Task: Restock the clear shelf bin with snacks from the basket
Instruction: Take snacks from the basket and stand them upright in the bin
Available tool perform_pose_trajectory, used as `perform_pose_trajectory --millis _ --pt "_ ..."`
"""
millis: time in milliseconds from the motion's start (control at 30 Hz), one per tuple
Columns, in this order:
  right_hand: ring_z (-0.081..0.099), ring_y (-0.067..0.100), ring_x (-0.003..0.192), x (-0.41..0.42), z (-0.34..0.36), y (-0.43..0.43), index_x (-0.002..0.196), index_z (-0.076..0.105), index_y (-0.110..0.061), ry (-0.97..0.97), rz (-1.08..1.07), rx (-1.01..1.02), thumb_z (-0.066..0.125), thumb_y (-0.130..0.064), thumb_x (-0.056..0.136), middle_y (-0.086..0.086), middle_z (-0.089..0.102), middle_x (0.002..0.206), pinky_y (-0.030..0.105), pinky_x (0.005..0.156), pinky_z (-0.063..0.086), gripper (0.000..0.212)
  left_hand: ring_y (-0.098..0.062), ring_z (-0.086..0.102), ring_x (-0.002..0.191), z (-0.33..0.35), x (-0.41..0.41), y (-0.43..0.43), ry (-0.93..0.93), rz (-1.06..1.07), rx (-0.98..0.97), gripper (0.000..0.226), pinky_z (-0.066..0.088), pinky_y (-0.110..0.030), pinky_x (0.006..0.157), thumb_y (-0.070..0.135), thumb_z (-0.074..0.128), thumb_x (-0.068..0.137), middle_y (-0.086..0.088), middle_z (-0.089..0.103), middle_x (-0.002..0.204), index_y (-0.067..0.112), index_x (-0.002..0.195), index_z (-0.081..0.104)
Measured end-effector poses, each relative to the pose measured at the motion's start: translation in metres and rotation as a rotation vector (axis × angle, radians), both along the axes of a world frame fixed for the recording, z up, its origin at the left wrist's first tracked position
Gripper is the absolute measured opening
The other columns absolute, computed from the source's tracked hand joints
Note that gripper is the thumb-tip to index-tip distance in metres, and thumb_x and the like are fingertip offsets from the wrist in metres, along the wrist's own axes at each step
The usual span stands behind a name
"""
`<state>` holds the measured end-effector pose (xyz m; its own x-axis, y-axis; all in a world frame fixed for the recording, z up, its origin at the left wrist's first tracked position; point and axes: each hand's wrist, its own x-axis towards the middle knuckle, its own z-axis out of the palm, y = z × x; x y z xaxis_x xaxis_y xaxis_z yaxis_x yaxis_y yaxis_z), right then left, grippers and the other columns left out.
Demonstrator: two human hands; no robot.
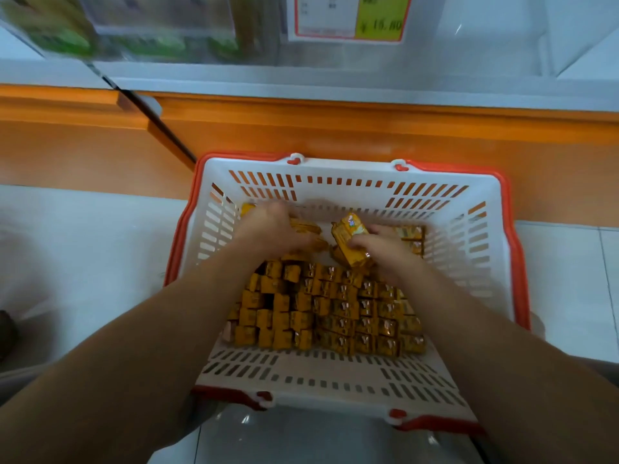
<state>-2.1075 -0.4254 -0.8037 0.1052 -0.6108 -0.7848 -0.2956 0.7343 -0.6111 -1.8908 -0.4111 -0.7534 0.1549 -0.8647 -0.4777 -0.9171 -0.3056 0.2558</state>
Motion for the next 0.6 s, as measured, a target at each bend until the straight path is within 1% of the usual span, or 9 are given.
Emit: perform_pose_trajectory --millis 100,200,267,300,367,433,467,533,600 --pt "0.069 0.024 0.082 0.007 0.027 0.015 0.102 0.065 -0.023 -0.105 -0.168 -0.032 0.071 -0.014 0.078 0.003 0.070 0.091 0.042 0.069 0.060 0.025 -0.009 0.067 0.076 0.033 0.001 0.003 0.246 0.242 -0.008 0.026 0.048 -0.024 0.054 0.057 0.079 0.078 0.010 0.070 0.080 0.033 0.081 0.069" --pt "0.071 0.026 0.079 0.017 0.063 0.031 0.099 0.068 -0.024 -0.223 -0.371 -0.040 0.067 -0.012 0.079 0.006 0.073 0.088 0.046 0.068 0.062 0.024 -0.020 0.074 0.088 0.075 -0.002 0.011 0.569 0.377 0.125 0.026 0.059 -0.030 0.068 0.045 0.076 0.088 -0.003 0.076 0.103 0.023 0.102 0.076" --pt "0.071 0.031 0.085 0.023 0.093 0.038 0.106 0.066 -0.019 -0.294 -0.419 -0.042 0.069 -0.015 0.081 0.012 0.073 0.096 0.049 0.065 0.062 0.026 -0.023 0.077 0.090 0.106 -0.003 0.023 0.704 0.438 0.260 0.041 0.062 -0.034 0.080 0.046 0.078 0.086 -0.004 0.073 0.118 0.025 0.121 0.070" --pt "0.071 0.031 0.086 0.025 0.108 0.039 0.110 0.064 -0.016 -0.322 -0.421 -0.057 0.071 -0.015 0.081 0.013 0.073 0.098 0.046 0.063 0.062 0.030 -0.023 0.079 0.089 0.121 -0.003 0.029 0.722 0.435 0.315 0.049 0.062 -0.033 0.079 0.049 0.079 0.085 -0.003 0.071 0.123 0.027 0.126 0.066" --pt "0.071 0.033 0.093 0.025 0.141 0.042 0.118 0.054 -0.013 -0.368 -0.428 -0.093 0.074 -0.013 0.082 0.011 0.071 0.102 0.047 0.074 0.061 0.041 -0.024 0.079 0.089 0.152 -0.005 0.039 0.761 0.392 0.402 0.055 0.062 -0.030 0.075 0.048 0.080 0.084 -0.006 0.069 0.129 0.024 0.130 0.062" --pt "0.070 0.036 0.099 0.023 0.175 0.043 0.132 0.049 -0.016 -0.405 -0.414 -0.134 0.075 -0.010 0.082 0.012 0.070 0.108 0.052 0.088 0.057 0.056 -0.027 0.077 0.093 0.183 -0.008 0.046 0.842 0.390 0.431 0.049 0.062 -0.032 0.080 0.038 0.079 0.087 -0.011 0.071 0.126 0.017 0.129 0.064" --pt "0.070 0.036 0.098 0.021 0.193 0.043 0.128 0.053 -0.011 -0.427 -0.385 -0.169 0.075 -0.008 0.082 0.014 0.071 0.107 0.052 0.087 0.058 0.051 -0.029 0.076 0.093 0.198 -0.011 0.048 0.906 0.413 0.414 0.041 0.063 -0.035 0.082 0.030 0.078 0.089 -0.013 0.072 0.120 0.014 0.125 0.066" --pt "0.073 0.030 0.084 0.017 0.228 0.041 0.110 0.064 -0.012 -0.470 -0.317 -0.250 0.072 -0.003 0.084 0.013 0.074 0.095 0.045 0.073 0.060 0.029 -0.033 0.073 0.091 0.229 -0.020 0.052 1.044 0.453 0.352 0.022 0.062 -0.043 0.089 0.017 0.075 0.092 -0.014 0.073 0.109 0.010 0.112 0.073" --pt "0.071 0.024 0.073 0.013 0.265 0.039 0.100 0.067 -0.015 -0.479 -0.261 -0.332 0.067 0.001 0.085 0.007 0.075 0.085 0.037 0.064 0.055 0.022 -0.034 0.070 0.093 0.263 -0.035 0.055 1.102 0.437 0.262 0.018 0.056 -0.051 0.099 0.015 0.075 0.091 -0.012 0.074 0.106 0.011 0.109 0.076"
